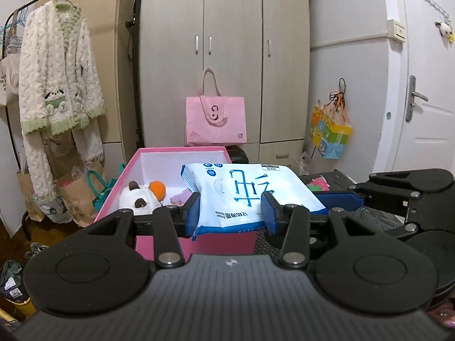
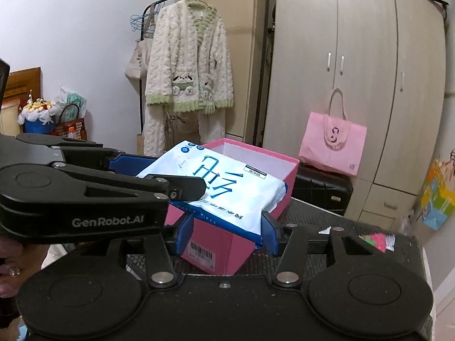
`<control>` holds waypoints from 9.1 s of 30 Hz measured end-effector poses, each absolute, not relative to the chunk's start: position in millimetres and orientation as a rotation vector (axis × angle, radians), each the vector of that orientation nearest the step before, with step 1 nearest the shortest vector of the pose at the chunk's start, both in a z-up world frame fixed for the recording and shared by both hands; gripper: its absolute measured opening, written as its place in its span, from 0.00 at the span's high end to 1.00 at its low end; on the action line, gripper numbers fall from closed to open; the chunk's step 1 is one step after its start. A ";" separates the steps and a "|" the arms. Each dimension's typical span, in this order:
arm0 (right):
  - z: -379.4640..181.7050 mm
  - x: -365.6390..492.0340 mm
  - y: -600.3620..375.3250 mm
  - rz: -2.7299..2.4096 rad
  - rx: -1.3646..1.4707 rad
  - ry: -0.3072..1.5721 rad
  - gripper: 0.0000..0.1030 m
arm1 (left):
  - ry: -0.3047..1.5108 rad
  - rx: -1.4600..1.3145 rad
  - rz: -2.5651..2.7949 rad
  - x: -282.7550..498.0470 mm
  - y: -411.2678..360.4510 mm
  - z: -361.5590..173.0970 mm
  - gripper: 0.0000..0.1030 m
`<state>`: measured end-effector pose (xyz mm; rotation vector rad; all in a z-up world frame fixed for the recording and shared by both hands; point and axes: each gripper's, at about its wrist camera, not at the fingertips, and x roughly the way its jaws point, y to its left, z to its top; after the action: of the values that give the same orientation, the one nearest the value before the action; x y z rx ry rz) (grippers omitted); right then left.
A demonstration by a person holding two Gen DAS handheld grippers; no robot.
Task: Organize soft objects
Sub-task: 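Lift the wet-wipe pack and carry it over the pink box, then lower the wet-wipe pack into the box and open the left gripper, then withdraw both tools toward the white wipe pack and pink strawberry plush, then grasp the white wipe pack with the left gripper while the right grasps the pink strawberry plush, then lift the white pack and strawberry plush and carry both over the pink box, then lower both items into the box and open both grippers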
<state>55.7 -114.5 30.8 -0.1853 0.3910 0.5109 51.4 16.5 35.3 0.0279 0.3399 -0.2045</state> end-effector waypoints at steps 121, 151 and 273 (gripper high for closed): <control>-65.0 254.3 -339.2 0.291 0.132 0.672 0.23 | 0.520 0.209 -0.315 245.5 -158.3 -73.7 0.09; -94.6 320.6 -323.9 0.390 0.247 0.745 0.61 | 0.623 0.161 -0.298 300.1 -169.5 -102.0 0.22; 22.0 198.9 -123.9 0.703 0.094 0.537 0.59 | 0.513 0.047 -0.208 178.3 64.1 19.4 0.22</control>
<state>198.9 -123.9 22.0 0.0944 0.5375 0.7034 178.3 64.1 19.4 0.0469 0.5129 -0.2084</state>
